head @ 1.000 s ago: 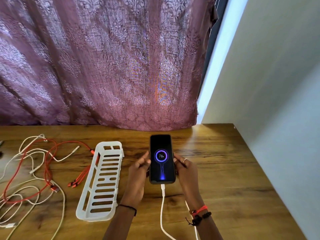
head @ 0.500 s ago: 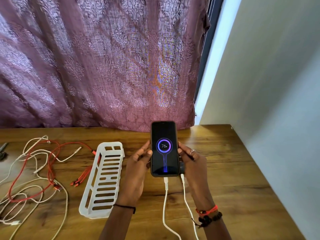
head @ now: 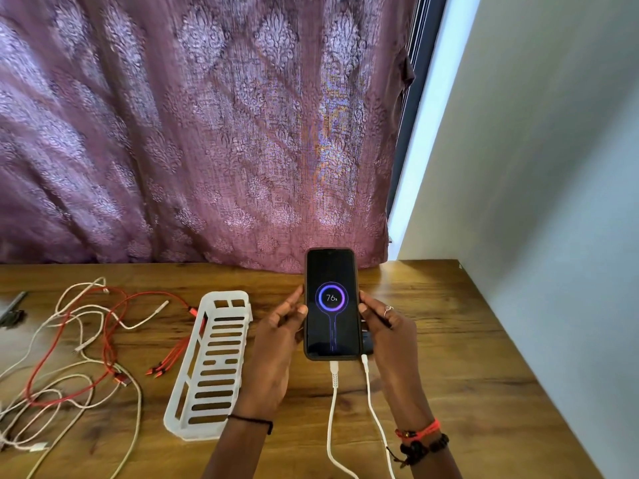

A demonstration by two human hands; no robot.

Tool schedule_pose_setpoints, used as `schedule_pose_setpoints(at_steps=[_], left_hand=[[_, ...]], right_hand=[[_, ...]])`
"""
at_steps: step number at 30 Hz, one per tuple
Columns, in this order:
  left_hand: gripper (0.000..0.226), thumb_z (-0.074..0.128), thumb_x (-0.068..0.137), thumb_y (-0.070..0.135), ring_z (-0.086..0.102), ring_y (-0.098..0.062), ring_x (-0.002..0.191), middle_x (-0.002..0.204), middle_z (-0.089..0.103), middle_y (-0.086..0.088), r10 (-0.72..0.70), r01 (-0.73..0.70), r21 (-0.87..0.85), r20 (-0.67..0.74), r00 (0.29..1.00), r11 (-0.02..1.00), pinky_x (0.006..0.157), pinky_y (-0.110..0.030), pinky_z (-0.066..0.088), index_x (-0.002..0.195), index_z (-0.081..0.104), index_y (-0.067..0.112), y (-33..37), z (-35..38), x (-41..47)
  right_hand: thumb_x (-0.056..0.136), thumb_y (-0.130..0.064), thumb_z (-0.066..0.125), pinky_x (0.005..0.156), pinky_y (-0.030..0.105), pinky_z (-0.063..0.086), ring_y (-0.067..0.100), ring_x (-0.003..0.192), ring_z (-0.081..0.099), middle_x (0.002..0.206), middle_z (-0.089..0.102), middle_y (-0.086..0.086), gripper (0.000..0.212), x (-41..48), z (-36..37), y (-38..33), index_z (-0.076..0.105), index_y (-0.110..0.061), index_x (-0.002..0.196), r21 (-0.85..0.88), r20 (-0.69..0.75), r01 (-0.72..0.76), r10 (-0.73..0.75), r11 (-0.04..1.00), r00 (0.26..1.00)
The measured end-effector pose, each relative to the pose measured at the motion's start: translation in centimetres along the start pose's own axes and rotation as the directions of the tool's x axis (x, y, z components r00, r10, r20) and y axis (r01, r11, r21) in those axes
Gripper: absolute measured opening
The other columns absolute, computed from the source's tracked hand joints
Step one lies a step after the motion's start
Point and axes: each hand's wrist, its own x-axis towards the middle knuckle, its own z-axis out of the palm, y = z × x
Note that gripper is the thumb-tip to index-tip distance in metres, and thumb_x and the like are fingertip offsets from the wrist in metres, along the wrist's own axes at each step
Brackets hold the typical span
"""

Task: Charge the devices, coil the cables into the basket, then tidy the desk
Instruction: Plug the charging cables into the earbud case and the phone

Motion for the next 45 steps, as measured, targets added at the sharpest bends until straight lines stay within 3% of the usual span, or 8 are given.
schedule_pose_setpoints(at_steps=[7,15,20,25,34,38,42,45], left_hand=[[0.035,0.052,0.092,0.011,0.061,-0.01,0.108,0.115,0.067,0.007,0.016,-0.016,-0.008,0.024,1.0,1.0,0.076,-0.023,0.051,0.123,0.058,0.024,0.6,0.0,-0.5],[0.036,0.053,0.091,0.012,0.06,-0.011,0.11,0.116,0.066,0.006,0.037,-0.037,0.009,0.03,0.999,0.999,0.084,-0.028,0.051,0.124,0.057,0.024,0.8,0.1,-0.9],[0.036,0.053,0.092,0.01,0.061,-0.011,0.108,0.113,0.067,0.006,0.055,-0.055,0.019,0.022,0.998,0.998,0.082,-0.026,0.051,0.125,0.057,0.023,0.9,0.1,-1.2],[0.035,0.054,0.091,0.01,0.061,-0.012,0.109,0.114,0.067,0.004,0.053,-0.053,0.026,0.016,0.998,0.998,0.087,-0.03,0.051,0.123,0.059,0.024,0.7,-0.1,-1.3],[0.035,0.053,0.092,0.015,0.06,-0.006,0.107,0.112,0.067,0.013,0.071,-0.074,0.087,0.028,0.997,0.994,0.085,-0.026,0.052,0.123,0.057,0.03,0.3,-0.3,-1.2],[0.036,0.054,0.092,0.019,0.056,-0.012,0.115,0.121,0.064,0.008,0.049,-0.049,0.12,0.002,0.999,0.992,0.098,-0.04,0.047,0.125,0.055,0.034,-0.1,-0.5,-0.9],[0.031,0.055,0.091,0.018,0.059,-0.014,0.112,0.12,0.065,0.003,0.041,-0.04,0.111,0.0,0.999,0.993,0.093,-0.034,0.05,0.121,0.059,0.027,-0.4,-0.7,-0.6],[0.032,0.056,0.09,0.019,0.058,-0.013,0.113,0.12,0.064,0.004,0.035,-0.034,0.121,-0.005,0.999,0.992,0.091,-0.031,0.05,0.122,0.059,0.025,-0.6,-0.8,-0.3]], right_hand=[[0.088,-0.009,0.059,0.057,0.016,0.055,0.01,0.089,0.067,0.083,0.07,-0.011,0.026,-0.5,-0.1,-0.7,0.066,-0.014,0.112,0.009,-0.005,0.027,-0.027,1.0,1.0],[0.087,-0.007,0.059,0.053,0.013,0.052,-0.001,0.065,0.066,0.078,0.068,-0.017,0.026,-0.9,-0.3,-1.0,0.067,-0.013,0.111,-0.006,-0.014,0.059,-0.059,0.998,0.998],[0.087,-0.006,0.058,0.053,0.009,0.05,-0.009,0.069,0.065,0.092,0.069,-0.008,0.026,-1.1,-0.3,-1.0,0.066,-0.012,0.112,0.002,0.001,0.08,-0.08,0.997,0.997],[0.087,-0.007,0.058,0.052,0.012,0.051,-0.007,0.065,0.065,0.08,0.068,-0.015,0.026,-1.3,-0.4,-0.8,0.066,-0.01,0.112,-0.032,0.005,0.106,-0.106,0.994,0.994],[0.088,-0.004,0.057,0.061,0.011,0.053,-0.011,0.076,0.065,0.096,0.07,-0.004,0.026,-1.1,-0.3,-0.5,0.067,-0.011,0.111,-0.024,-0.009,0.087,-0.087,0.996,0.996],[0.088,-0.004,0.057,0.057,0.009,0.05,-0.01,0.074,0.064,0.088,0.068,-0.011,0.025,-1.0,-0.3,-0.4,0.067,-0.012,0.109,-0.027,-0.006,0.077,-0.078,0.997,0.997],[0.088,-0.005,0.058,0.065,0.018,0.057,-0.004,0.074,0.064,0.084,0.068,-0.016,0.025,-0.9,-0.3,-0.3,0.068,-0.015,0.108,-0.056,-0.005,0.079,-0.079,0.995,0.997],[0.088,-0.004,0.057,0.065,0.015,0.054,-0.009,0.075,0.065,0.091,0.069,-0.012,0.025,-0.8,-0.2,-0.2,0.068,-0.013,0.109,-0.066,0.007,0.076,-0.076,0.995,0.997]])
